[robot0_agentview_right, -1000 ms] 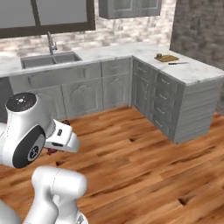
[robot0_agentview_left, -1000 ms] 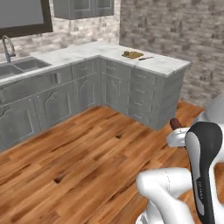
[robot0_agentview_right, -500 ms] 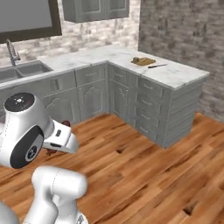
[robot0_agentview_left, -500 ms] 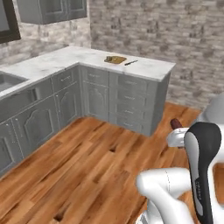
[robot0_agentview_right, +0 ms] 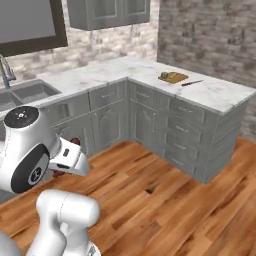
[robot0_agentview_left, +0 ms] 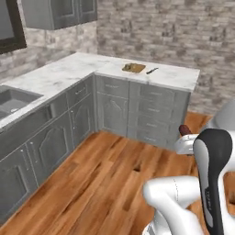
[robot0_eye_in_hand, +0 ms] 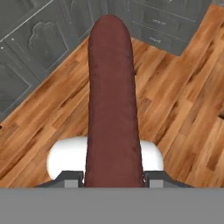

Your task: Retrieve the sausage and cheese from the fridge and place them on the cutting board on the counter.

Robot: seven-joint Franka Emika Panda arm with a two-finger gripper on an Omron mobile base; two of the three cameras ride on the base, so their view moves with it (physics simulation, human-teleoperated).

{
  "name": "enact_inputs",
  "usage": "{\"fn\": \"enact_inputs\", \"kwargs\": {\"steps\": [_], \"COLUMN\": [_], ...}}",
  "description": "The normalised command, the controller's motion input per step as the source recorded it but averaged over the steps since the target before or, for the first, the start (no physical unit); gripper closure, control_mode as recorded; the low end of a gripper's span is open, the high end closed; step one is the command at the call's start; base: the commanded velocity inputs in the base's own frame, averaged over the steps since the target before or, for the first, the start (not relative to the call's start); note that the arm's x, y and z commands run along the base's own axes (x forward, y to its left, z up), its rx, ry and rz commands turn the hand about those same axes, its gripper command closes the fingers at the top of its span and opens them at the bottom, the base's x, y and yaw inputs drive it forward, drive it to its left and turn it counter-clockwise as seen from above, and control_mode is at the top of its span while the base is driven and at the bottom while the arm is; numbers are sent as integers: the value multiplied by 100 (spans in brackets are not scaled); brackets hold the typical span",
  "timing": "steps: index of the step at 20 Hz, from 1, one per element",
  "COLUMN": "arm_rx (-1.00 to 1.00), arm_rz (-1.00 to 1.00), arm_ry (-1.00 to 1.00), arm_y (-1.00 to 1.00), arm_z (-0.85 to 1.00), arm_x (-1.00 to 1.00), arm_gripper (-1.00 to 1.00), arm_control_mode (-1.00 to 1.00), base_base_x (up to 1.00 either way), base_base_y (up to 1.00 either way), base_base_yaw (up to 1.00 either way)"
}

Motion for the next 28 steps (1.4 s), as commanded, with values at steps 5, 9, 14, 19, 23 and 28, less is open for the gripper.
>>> {"fn": "enact_inputs", "kwargs": {"steps": [5,9,14,19,23,28], "arm_rx": [0,0,0,0,0,0], "arm_rz": [0,0,0,0,0,0], "arm_ry": [0,0,0,0,0,0], "arm_y": [0,0,0,0,0,0], "arm_z": [0,0,0,0,0,0], "arm_x": [0,0,0,0,0,0], "arm_gripper": [100,100,100,100,100,100], "arm_control_mode": [100,100,100,100,100,100], "base_base_x": [100,100,100,100,91,73], "base_base_y": [62,58,55,56,18,9], "base_base_yaw": [-38,-40,-47,-30,-26,-17]}}
